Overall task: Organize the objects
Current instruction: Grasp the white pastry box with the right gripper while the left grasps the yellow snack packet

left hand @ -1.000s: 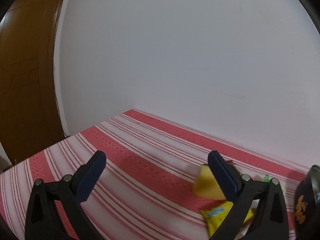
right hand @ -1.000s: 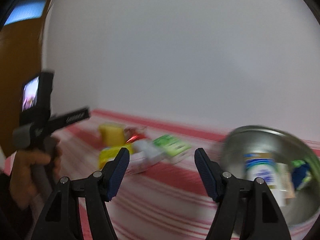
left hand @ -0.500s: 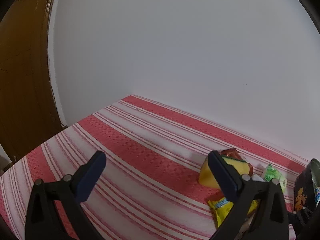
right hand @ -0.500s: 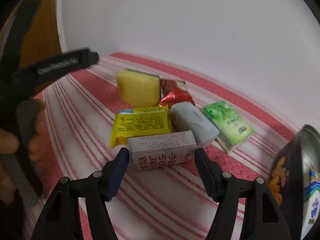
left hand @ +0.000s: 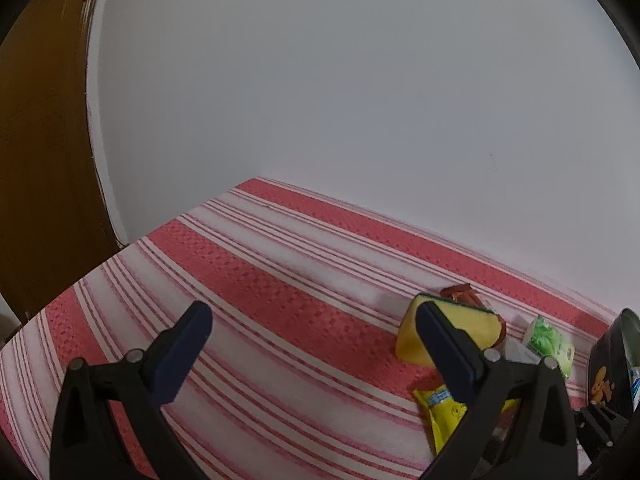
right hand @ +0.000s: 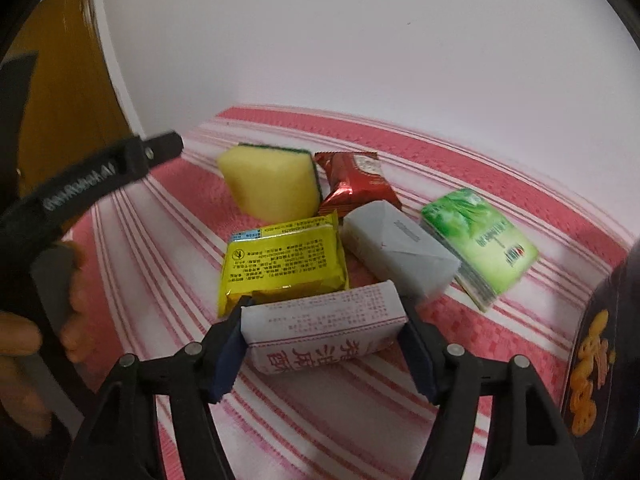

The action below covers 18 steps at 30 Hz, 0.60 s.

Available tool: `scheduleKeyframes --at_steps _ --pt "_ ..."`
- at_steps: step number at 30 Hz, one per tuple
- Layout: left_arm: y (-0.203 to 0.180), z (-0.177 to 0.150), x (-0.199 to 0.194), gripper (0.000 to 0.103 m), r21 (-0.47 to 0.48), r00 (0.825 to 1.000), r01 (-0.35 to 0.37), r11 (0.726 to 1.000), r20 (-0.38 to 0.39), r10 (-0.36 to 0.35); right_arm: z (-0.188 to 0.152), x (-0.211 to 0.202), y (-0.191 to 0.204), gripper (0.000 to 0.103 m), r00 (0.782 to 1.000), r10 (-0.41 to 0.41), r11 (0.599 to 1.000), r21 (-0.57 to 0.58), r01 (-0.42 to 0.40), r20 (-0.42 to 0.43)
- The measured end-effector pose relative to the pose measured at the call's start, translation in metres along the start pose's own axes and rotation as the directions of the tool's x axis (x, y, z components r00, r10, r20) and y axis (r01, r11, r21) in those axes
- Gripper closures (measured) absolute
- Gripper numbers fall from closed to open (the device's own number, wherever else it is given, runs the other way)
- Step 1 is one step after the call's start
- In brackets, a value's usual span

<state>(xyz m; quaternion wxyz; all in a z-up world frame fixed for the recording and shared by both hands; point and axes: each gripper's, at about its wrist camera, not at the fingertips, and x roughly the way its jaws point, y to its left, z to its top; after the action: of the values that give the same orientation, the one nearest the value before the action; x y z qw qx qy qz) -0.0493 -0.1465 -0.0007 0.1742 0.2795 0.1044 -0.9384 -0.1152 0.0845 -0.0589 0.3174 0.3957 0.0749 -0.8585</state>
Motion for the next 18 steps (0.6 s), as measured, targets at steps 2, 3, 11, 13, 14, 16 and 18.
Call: scheduleKeyframes --at_steps 2,3,11,13,14,16,18 --pt "-0.003 -0.001 0.000 0.000 0.018 1.000 0.001 1.000 -0.002 -0.001 -0.004 -0.006 -0.002 0.032 1.000 0.023 0.999 0.026 -0.024 0.017" --pt "-0.005 -0.001 -0.001 0.000 0.027 1.000 0.007 1.000 -0.002 -0.007 -0.008 -0.012 -0.005 0.032 0.999 0.032 0.998 0.047 -0.034 0.035" --pt "-0.038 -0.009 -0.018 0.000 0.221 0.973 0.230 0.948 -0.028 -0.229 -0.025 -0.057 -0.015 0.032 0.981 -0.088 0.994 0.082 0.075 0.171" --pt "-0.055 -0.016 -0.022 0.000 0.317 0.960 0.279 0.906 -0.057 -0.275 -0.028 -0.071 -0.018 0.032 0.966 -0.135 0.989 0.082 0.120 0.219" --pt "-0.062 -0.021 -0.024 0.000 0.362 0.955 0.292 0.885 -0.069 -0.287 -0.028 -0.078 -0.022 0.032 0.960 -0.149 0.987 0.089 0.131 0.237" --pt "-0.077 -0.030 -0.027 0.000 0.441 0.951 0.302 0.845 -0.083 -0.297 -0.031 -0.090 -0.030 0.032 0.952 -0.160 0.985 0.110 0.135 0.262" --pt "-0.087 -0.037 -0.024 0.002 0.487 0.950 0.308 0.817 -0.113 -0.291 -0.030 -0.093 -0.035 0.032 0.950 -0.152 0.984 0.131 0.120 0.271"
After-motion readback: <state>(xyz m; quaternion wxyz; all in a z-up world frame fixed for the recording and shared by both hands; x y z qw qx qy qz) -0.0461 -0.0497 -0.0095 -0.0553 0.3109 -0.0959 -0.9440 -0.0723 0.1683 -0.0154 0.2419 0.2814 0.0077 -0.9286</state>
